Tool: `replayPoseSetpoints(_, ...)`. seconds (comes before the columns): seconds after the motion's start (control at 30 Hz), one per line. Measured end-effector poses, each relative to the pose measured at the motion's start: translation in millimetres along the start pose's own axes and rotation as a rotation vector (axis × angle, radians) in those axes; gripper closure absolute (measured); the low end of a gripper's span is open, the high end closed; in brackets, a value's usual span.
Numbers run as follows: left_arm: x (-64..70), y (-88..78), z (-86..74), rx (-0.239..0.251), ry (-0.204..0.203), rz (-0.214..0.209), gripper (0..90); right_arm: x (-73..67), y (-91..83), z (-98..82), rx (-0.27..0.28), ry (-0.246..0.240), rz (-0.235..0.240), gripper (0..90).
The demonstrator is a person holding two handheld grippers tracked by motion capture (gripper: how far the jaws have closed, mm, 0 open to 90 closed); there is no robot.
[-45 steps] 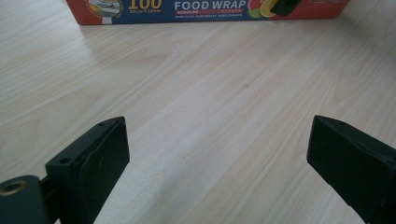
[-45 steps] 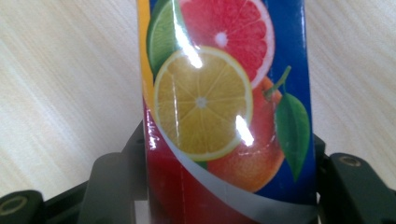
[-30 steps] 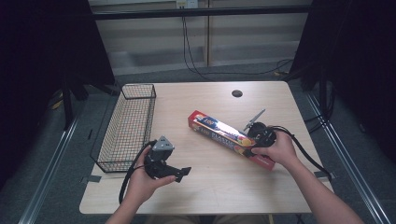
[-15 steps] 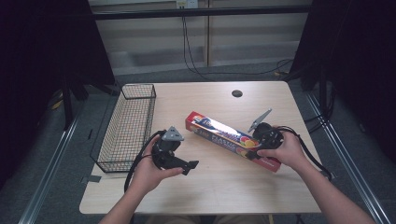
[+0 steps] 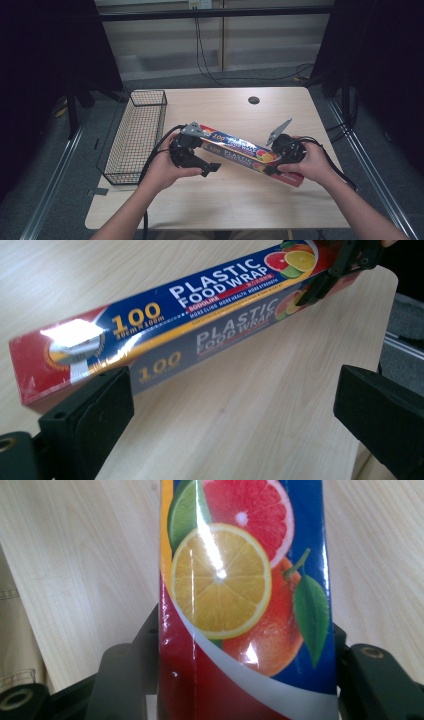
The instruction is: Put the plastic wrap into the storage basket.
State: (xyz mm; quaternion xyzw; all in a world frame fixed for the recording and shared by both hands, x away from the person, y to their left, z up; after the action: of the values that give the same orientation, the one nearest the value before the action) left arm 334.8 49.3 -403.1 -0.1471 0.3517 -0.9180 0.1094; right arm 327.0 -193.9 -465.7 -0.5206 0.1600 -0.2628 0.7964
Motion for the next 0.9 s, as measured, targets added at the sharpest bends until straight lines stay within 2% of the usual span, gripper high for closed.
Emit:
replayPoseSetpoints(0.03, -0.5, 0.0, 1.9, -0.004, 0.01, -0.008, 0.7, -1.9, -0.9, -0.2, 0.0, 0.0, 0.008, 43.1)
replayPoseSetpoints(0.07, -0.1, 0.8, 3.7, -0.001, 0.004, -0.009, 0.7, -1.9, -0.9, -0.2, 0.0, 0.0, 0.008, 43.1)
replayPoseSetpoints(0.13, 2.0, 4.8, 9.5, -0.015, 0.035, -0.022, 0.4, -3.8, -1.9, -0.3, 0.0, -0.013, 0.019, 43.1)
replayPoseSetpoints(0.33, 1.2, 10.6, 17.7, -0.036, 0.07, -0.027, 0.9, -6.5, -3.5, 1.3, 0.005, -0.035, 0.025, 43.0)
replayPoseSetpoints(0.4, -1.2, 12.8, 19.7, -0.053, 0.066, -0.022, 2.1, -8.2, -4.5, 2.0, 0.004, -0.04, 0.03, 43.0)
replayPoseSetpoints(0.6, -5.2, 20.9, 24.0, -0.084, 0.106, -0.019, 4.8, -12.9, -3.9, 2.2, -0.002, -0.07, 0.037, 43.0)
replayPoseSetpoints(0.63, -6.2, 23.5, 24.6, -0.111, 0.125, 0.001, 5.0, -13.0, -3.9, 2.3, -0.002, -0.079, 0.038, 43.0)
replayPoseSetpoints(0.73, -5.8, 26.2, 26.8, -0.116, 0.141, -0.009, 5.1, -14.9, -4.2, 2.7, 0.001, -0.073, 0.046, 43.0)
replayPoseSetpoints(0.8, -6.4, 28.2, 29.2, -0.125, 0.153, -0.005, 5.4, -15.4, -4.8, 3.6, 0.008, -0.099, 0.046, 43.0)
replayPoseSetpoints(0.9, -6.3, 31.6, 32.1, -0.137, 0.175, -0.004, 5.4, -17.4, -7.7, 4.8, 0.002, -0.097, 0.047, 43.0)
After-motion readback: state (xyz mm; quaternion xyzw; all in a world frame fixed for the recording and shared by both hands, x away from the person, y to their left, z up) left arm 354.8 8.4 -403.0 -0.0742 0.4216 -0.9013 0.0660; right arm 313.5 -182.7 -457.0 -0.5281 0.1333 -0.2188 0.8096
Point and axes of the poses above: each handheld gripper's, and its own axes: y roughly forward along the jaws, z roughly out of its top, x roughly to its right, the point moved 6 cm from there along y, roughly forward along the jaws, and after that the axes turned 7 degrees about -z, right-handed, at the moved point
